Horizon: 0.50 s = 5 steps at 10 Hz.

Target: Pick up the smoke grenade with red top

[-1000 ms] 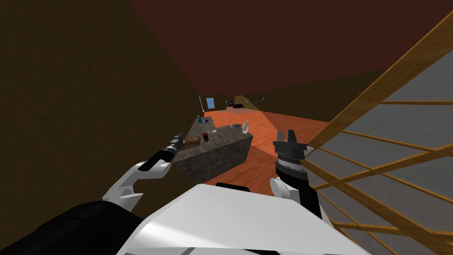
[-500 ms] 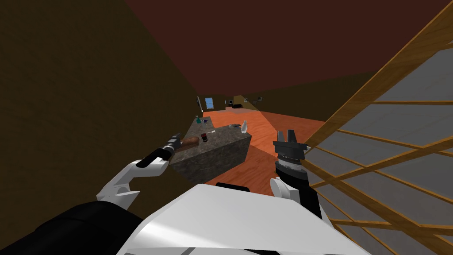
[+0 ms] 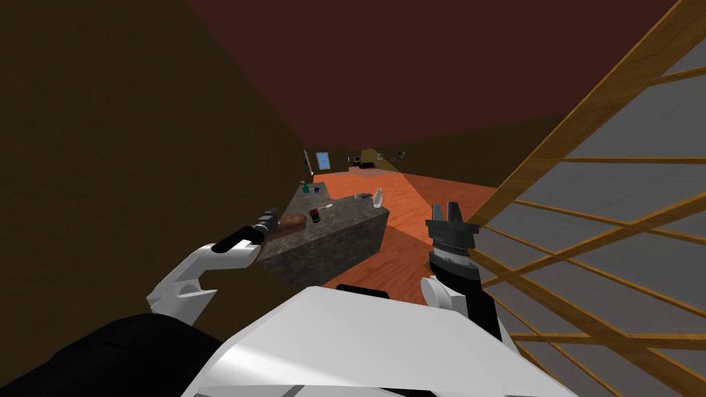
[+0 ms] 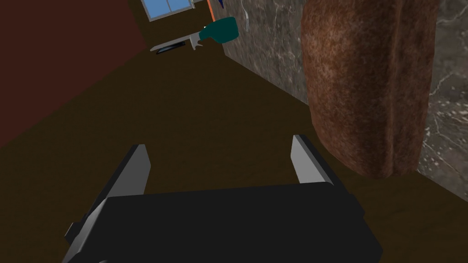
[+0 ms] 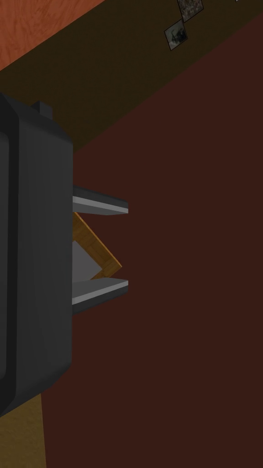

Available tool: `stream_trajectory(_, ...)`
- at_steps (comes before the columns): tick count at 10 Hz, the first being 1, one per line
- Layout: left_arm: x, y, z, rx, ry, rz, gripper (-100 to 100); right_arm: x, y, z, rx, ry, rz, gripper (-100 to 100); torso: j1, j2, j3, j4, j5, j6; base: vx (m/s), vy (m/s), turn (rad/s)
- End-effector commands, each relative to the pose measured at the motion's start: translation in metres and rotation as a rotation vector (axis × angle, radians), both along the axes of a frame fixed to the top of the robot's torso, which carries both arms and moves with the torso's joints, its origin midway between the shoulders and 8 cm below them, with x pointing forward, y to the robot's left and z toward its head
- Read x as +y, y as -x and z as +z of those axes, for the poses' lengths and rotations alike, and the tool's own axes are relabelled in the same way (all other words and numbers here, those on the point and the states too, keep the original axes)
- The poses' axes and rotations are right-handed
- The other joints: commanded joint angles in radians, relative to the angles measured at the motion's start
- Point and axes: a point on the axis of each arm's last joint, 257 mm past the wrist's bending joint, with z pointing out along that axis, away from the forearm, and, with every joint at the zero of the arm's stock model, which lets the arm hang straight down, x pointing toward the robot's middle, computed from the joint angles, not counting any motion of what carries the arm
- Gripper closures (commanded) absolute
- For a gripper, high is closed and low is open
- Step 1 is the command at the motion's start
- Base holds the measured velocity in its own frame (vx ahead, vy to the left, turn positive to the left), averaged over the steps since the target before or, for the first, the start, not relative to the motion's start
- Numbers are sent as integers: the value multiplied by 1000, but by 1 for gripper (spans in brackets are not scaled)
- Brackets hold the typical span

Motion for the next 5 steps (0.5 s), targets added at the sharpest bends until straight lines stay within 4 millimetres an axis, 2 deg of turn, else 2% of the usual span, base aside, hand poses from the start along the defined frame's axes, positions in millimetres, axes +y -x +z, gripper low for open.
stream_trajectory(1,7,5,-8,32,12,21,-100,0,0,0,0,0,0,0,0,0,0,0,0,0,14,-6,9)
stream_trajectory(2,18,6,-3,40,21,47,-100,0,0,0,0,0,0,0,1,1,0,0,0,0,24,-14,-120)
stream_trajectory(4,21,10,-12,77,34,68,-100,0,0,0,0,0,0,0,0,0,0,0,0,0,26,-9,-24)
stream_trajectory(5,31,11,-8,84,45,92,-100,0,0,0,0,0,0,0,1,0,0,0,0,0,30,-11,-108)
